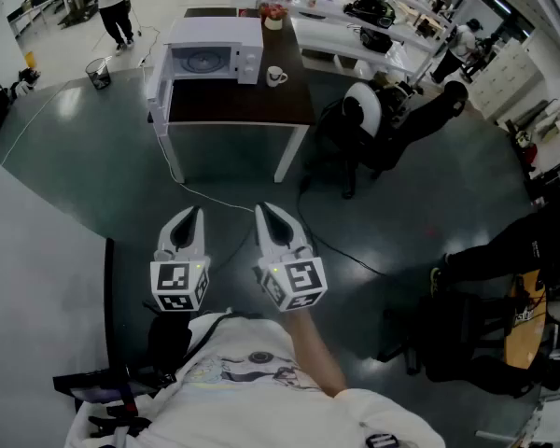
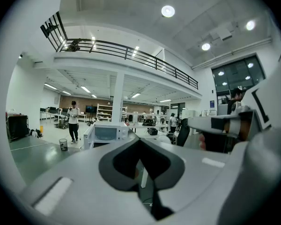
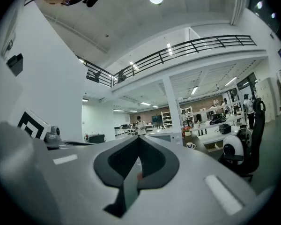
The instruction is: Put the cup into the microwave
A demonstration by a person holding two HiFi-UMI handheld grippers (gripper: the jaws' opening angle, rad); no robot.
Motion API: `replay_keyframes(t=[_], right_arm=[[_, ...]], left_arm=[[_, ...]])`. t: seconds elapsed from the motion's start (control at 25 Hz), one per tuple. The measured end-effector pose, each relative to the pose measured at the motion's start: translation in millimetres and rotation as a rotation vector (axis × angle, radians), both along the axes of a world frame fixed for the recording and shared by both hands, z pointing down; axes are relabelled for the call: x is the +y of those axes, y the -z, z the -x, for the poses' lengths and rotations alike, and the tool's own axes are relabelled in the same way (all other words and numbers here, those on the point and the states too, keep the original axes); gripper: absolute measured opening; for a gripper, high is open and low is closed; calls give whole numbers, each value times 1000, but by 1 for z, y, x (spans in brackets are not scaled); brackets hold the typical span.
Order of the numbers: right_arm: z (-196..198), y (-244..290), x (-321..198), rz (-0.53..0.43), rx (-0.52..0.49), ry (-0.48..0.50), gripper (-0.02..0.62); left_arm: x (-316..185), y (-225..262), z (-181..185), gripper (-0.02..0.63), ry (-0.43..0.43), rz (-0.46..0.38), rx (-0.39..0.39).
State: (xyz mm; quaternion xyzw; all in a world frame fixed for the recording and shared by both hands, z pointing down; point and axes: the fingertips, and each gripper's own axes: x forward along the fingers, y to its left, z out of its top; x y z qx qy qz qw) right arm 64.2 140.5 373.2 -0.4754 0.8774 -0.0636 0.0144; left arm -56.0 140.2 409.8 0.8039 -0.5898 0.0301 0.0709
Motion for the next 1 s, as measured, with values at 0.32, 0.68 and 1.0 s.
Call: replay_keyframes(t=[0.32,0.68,1.0], right_arm=[[10,-5,1,14,-4,36,-2],[15,-19,2,62,-3,41,0],[23,-26,-6,79,-2,1,0]], left_arm=[[1,-2,5,-3,7,4,-9],[4,-9,9,-3,-1,19,-7],[-1,-22,21,-3,-30,58,1]])
